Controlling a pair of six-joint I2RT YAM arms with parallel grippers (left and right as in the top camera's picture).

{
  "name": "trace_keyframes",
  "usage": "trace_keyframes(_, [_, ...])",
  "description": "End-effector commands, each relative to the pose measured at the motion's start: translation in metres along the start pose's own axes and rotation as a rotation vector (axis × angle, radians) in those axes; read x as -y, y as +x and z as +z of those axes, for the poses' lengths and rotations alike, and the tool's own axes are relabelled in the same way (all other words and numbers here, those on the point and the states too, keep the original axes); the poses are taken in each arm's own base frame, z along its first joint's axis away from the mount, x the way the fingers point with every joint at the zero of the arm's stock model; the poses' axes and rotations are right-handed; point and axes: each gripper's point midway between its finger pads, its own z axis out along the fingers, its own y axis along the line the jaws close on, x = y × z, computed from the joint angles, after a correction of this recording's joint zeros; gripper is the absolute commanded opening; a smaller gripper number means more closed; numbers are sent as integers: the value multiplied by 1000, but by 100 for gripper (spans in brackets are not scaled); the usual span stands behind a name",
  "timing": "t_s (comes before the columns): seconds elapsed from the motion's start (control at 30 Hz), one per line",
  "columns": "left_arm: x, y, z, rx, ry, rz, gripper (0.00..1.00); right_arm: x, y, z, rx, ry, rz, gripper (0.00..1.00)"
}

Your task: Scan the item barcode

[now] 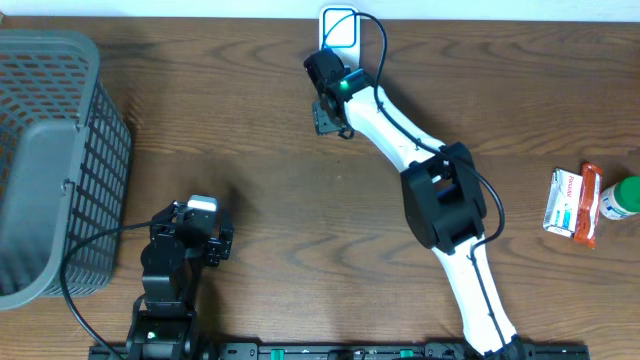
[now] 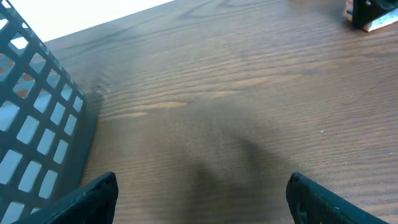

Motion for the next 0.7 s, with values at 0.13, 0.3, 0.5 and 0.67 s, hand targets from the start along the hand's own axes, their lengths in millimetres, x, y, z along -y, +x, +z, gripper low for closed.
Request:
trace_keyframes(0.13, [-1,-2,-1,8,-8,-9,87,26,94,58,-289,132,-49,70])
trace_keyframes(0.3, [-1,-2,-1,8,-8,-9,87,18,75,0,-349,29,-13,71])
trace_keyframes(0.5, [-1,-2,-1,8,-8,-9,87,2,44,-66,-396,-211,60,73])
trace_keyframes(0.67, [-1,-2,-1,8,-8,-8,87,-4,24,-86,-411,-393,176,69])
